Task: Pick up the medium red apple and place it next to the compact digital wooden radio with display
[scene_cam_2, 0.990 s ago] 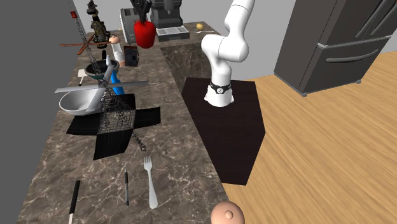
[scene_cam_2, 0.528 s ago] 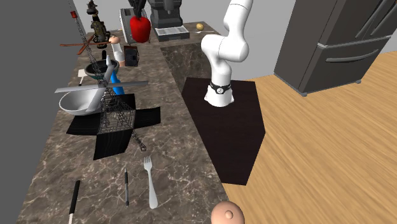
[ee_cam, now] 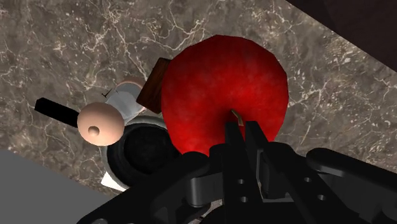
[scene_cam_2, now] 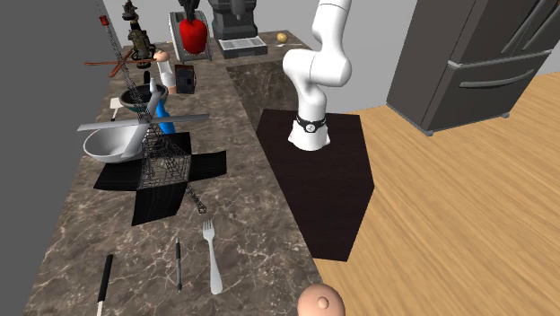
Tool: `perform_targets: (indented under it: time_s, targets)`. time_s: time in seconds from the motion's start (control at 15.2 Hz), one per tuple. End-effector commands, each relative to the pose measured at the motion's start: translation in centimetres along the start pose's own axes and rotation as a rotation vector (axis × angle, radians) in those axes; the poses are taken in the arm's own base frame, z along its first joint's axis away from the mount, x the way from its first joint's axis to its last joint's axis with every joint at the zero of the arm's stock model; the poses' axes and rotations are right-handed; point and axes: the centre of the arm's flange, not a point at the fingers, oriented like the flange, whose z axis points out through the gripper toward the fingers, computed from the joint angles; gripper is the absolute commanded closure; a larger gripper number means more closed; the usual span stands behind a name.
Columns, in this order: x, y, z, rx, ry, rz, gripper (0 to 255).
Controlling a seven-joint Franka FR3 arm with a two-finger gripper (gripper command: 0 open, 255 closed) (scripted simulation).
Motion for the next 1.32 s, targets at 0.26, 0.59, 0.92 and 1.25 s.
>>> perform_targets:
  time_s: [0.26,0.59,0.92,1.25]
  targets:
    - [-0.3,0.1,3.0,-0.001,0.0,-0.001,255]
    - [-0.5,0.0,5.6,-0.001,0.0,-0.001,255]
    - [-0.6,-0.2,8.2,-0.001,0.0,-0.001,255]
    - [-0.7,-0.3,10.9,-0.001,0.0,-0.001,255]
